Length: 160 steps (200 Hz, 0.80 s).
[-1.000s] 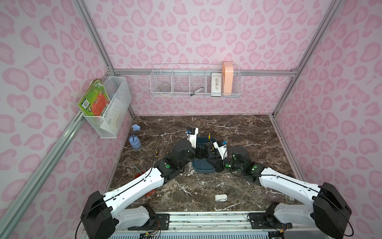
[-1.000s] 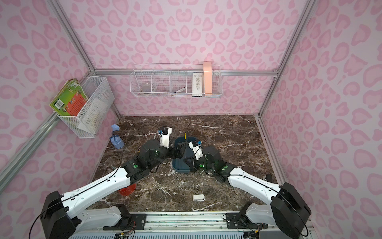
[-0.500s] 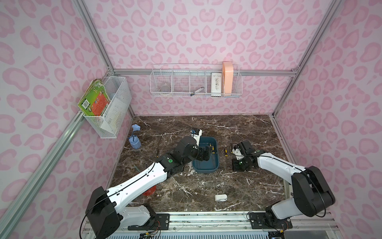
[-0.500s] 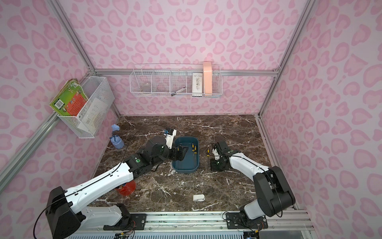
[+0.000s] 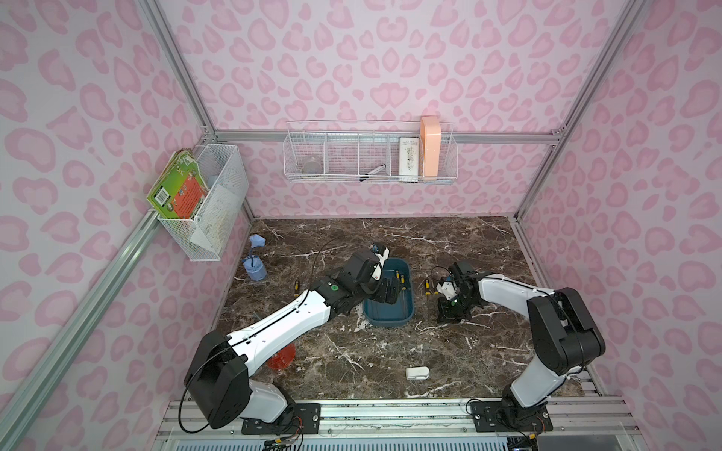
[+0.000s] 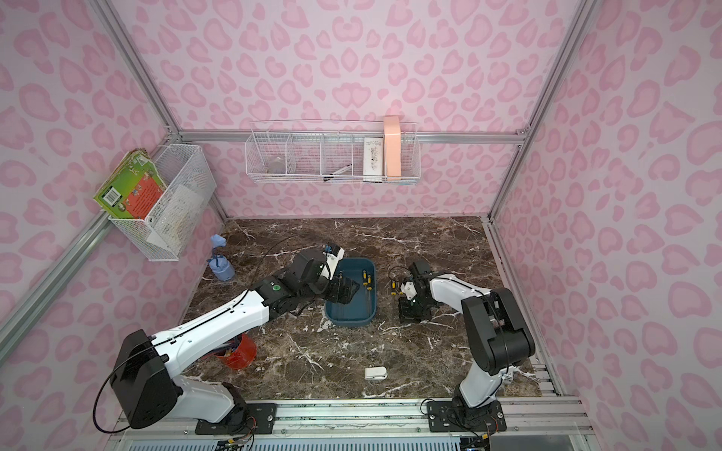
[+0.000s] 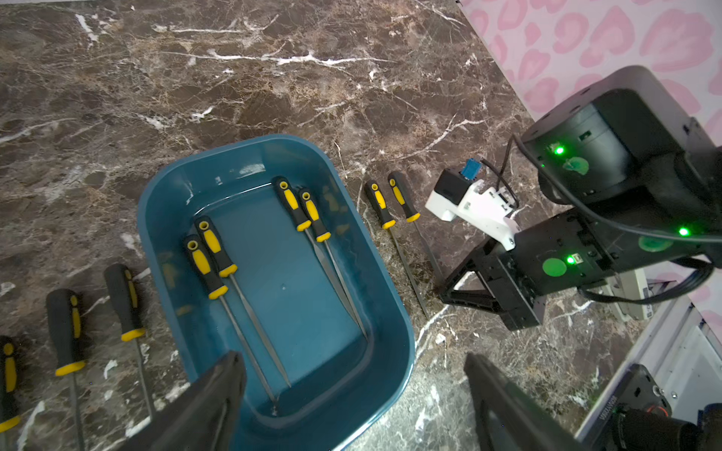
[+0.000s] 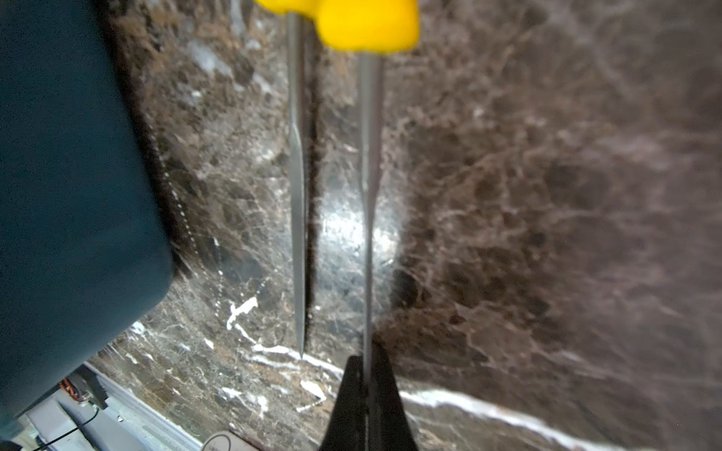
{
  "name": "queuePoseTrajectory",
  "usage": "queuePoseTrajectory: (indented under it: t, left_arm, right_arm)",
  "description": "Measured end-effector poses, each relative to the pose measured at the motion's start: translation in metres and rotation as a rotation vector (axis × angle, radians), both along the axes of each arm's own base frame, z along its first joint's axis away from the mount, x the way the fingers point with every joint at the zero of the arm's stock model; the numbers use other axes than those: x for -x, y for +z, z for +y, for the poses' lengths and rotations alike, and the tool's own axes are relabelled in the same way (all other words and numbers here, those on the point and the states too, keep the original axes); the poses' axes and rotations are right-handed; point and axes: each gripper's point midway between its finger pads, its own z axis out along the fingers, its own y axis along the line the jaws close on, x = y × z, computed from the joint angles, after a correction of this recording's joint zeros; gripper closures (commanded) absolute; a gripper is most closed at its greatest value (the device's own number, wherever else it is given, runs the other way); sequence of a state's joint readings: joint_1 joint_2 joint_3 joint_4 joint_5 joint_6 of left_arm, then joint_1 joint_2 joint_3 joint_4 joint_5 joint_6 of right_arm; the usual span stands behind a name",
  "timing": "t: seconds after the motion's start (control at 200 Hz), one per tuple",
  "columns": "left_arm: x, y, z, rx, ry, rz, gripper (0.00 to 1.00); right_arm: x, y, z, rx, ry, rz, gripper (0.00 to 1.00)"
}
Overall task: Take the file tool out of the storage box
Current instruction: Place the file tool at the center of the board.
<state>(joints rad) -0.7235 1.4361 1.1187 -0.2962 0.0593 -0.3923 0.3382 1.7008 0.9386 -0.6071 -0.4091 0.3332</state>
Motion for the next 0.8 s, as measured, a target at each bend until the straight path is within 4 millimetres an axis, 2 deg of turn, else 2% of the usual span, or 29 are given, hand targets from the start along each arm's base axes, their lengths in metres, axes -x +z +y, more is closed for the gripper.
queuePoseTrajectory:
  t: [0.15,0.34,0.52,0.8]
  left_arm:
    - [0.001,-0.001,0.001,-0.004,-0.018,0.02,0.07]
    - [0.005,-0.004,-0.004,-0.016,-0.064,0.053,0.08]
    - [0.006,-0.013,-0.005,-0.046,-0.091,0.092,0.09]
    - [0.013,-0.027,-0.008,-0.079,-0.132,0.15,0.1]
  right_arm:
    - [0.001,0.0,-0.006,-0.027,-0.04,0.037,1.0]
    - [-0.002,0.001,0.001,-0.076,-0.047,0.086,1.0]
    - [-0.01,0.007,-0.009,-0.066,-0.081,0.095,1.0]
    - [-0.006,-0.002,-0.007,-0.071,-0.063,0.169,1.0]
